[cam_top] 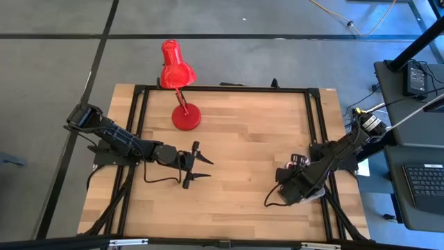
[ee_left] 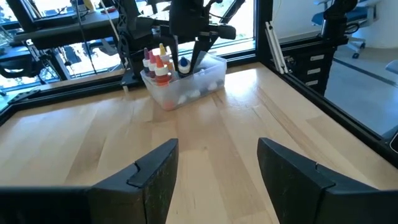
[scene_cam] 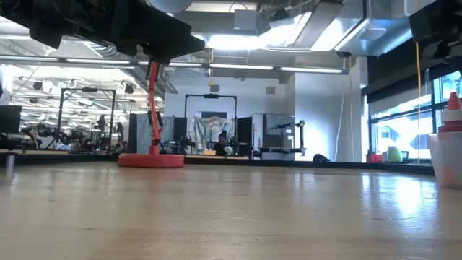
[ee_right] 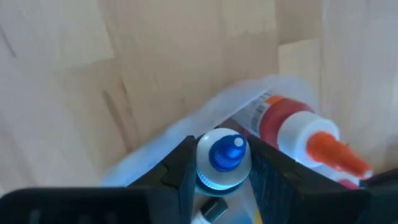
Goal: Pick & Place food coloring
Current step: Put the big blue bottle into the transparent container, then return to Home Position
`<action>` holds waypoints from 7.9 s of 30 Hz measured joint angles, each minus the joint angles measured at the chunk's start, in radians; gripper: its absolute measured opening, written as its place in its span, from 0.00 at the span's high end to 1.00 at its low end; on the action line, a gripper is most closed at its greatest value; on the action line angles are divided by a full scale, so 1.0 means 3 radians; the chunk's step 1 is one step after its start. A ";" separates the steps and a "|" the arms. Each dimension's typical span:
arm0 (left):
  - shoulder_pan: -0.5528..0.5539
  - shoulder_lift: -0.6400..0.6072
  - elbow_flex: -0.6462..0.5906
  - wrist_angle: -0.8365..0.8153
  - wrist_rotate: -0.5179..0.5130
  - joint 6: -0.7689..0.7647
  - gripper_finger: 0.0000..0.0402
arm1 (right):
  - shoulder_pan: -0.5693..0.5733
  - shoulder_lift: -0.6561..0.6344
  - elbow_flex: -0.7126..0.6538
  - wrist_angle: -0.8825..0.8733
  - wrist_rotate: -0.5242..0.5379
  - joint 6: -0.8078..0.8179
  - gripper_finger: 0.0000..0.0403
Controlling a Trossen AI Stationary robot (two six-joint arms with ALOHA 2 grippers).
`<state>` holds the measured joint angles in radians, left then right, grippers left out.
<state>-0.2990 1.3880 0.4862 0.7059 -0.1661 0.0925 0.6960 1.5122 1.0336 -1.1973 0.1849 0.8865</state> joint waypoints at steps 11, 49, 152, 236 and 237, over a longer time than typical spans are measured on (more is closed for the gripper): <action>-0.0001 0.0000 0.0000 -0.0008 0.0008 0.0000 0.46 | -0.0010 -0.0005 0.0214 -0.0352 0.0385 0.0244 0.69; 0.0000 -0.0001 -0.0001 -0.0010 0.0009 0.0000 0.46 | 0.0254 -0.0010 -0.0270 0.0145 0.0577 0.1120 0.64; 0.0003 -0.1422 -0.0709 0.0004 -0.0342 -0.0535 0.46 | -0.0020 -0.2414 -0.0629 0.1551 0.1045 -0.1586 0.40; 0.2486 -0.4627 -0.1591 -0.1919 0.1420 -0.1138 0.46 | -0.1160 -0.5035 -0.3087 0.3782 0.0836 -0.3314 0.40; 0.2486 -0.4627 -0.1591 -0.1919 0.1420 -0.1138 0.46 | -0.1173 -0.5035 -0.3115 0.3792 0.0836 -0.3296 0.40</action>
<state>0.4469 -0.0002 0.0090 0.1303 0.2598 -0.2489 0.3442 0.0017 0.0992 -0.0597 0.4358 -0.1024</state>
